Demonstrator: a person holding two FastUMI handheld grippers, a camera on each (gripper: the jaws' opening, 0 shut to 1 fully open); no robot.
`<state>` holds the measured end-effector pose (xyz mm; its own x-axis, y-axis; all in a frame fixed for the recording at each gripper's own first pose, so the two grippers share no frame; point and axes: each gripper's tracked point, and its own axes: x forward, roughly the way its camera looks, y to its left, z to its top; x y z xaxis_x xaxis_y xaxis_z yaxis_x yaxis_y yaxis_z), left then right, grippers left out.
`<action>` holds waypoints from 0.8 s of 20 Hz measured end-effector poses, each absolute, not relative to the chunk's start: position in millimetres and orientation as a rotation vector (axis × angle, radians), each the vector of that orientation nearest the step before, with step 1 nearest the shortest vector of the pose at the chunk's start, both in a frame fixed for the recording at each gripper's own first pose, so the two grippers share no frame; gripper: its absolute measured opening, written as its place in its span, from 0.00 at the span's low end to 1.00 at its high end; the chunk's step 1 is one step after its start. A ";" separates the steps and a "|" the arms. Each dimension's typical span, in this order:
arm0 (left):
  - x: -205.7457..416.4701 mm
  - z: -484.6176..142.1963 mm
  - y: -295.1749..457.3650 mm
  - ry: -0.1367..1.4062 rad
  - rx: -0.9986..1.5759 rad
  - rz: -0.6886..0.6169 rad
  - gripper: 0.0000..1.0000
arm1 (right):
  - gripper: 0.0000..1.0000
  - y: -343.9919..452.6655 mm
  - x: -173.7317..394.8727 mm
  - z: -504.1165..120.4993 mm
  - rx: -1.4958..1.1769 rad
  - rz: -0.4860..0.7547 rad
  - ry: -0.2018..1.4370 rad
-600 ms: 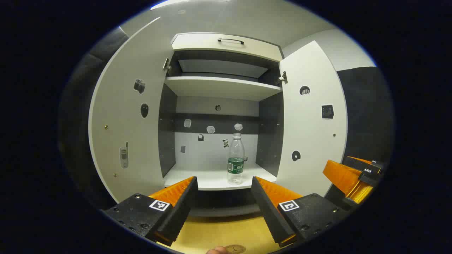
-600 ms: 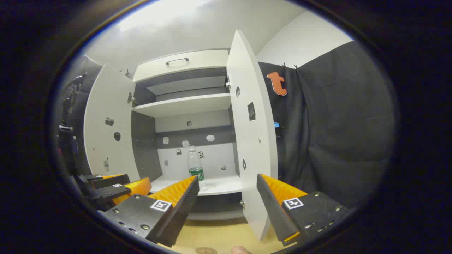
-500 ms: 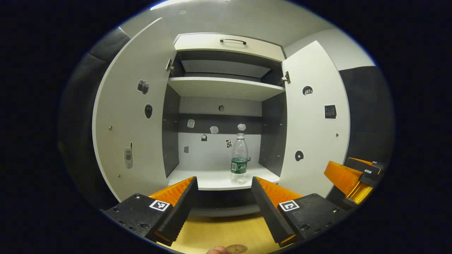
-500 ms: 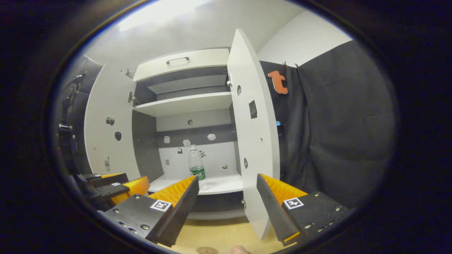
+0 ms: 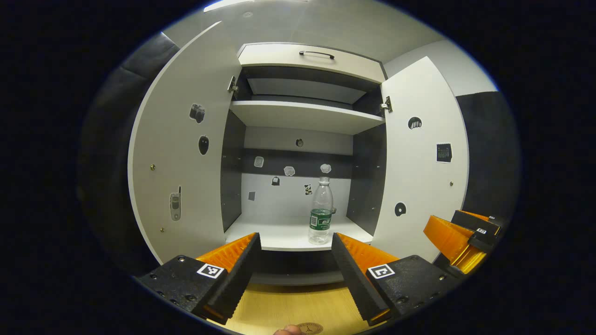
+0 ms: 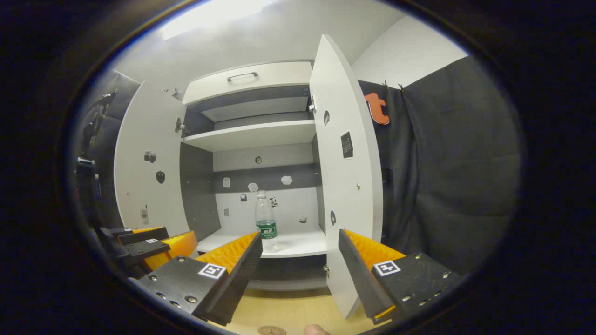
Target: Grasp the bottle in the cabinet with the left hand and place it on the coaster, then close the right door with the right hand and the left door with the left hand.
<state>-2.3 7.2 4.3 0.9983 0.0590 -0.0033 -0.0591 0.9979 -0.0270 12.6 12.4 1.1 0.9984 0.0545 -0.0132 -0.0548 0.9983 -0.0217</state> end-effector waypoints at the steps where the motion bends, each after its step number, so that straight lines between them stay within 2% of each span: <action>1: -2.8 5.0 7.4 -0.001 -0.023 0.063 0.96 | 0.99 11.5 12.1 0.8 -0.025 0.055 0.011; 7: 17.6 3.4 -1.9 0.016 0.007 0.037 0.96 | 1.00 4.8 9.8 8.4 -0.032 0.053 -0.011; 16: 119.9 12.0 -14.1 0.011 0.000 -0.053 0.96 | 1.00 -42.5 -9.8 24.2 -0.084 -0.075 -0.061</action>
<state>119.9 -14.1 12.0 0.9985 -0.0528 -0.0108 0.0528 0.9986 -0.0005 -9.8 -42.5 24.2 0.9954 -0.0717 0.0639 0.0769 0.9937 -0.0819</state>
